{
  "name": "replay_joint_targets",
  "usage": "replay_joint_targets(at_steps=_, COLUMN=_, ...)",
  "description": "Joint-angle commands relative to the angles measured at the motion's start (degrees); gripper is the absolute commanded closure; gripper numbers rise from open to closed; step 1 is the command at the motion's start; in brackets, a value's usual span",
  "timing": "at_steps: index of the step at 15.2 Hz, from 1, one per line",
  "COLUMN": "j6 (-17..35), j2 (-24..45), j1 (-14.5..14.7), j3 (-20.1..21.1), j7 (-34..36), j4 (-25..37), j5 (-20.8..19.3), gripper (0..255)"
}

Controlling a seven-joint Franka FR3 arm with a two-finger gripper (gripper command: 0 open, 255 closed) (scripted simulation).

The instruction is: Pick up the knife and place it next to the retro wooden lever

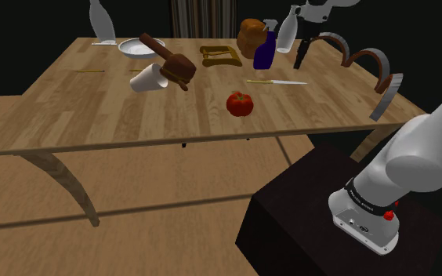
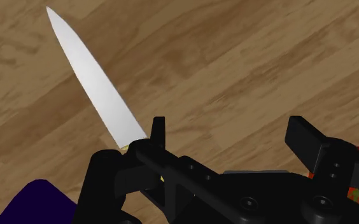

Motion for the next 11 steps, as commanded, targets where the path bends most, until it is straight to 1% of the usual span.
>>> replay_joint_targets(at_steps=1, j6=0.1, j2=5.4, j1=0.1, j3=-1.2, j7=-5.9, j4=3.8, j5=2.8, gripper=0)
replay_joint_targets(at_steps=3, j6=-0.2, j2=11.1, j1=-0.3, j3=-1.7, j7=-11.4, j4=8.0, j5=5.9, gripper=0)
replay_joint_targets(at_steps=6, j6=-1.5, j2=19.5, j1=-1.9, j3=-1.4, j7=-18.8, j4=15.0, j5=10.2, gripper=0)
replay_joint_targets(at_steps=11, j6=-5.3, j2=33.3, j1=-5.9, j3=1.4, j7=-28.5, j4=28.8, j5=15.4, gripper=0)
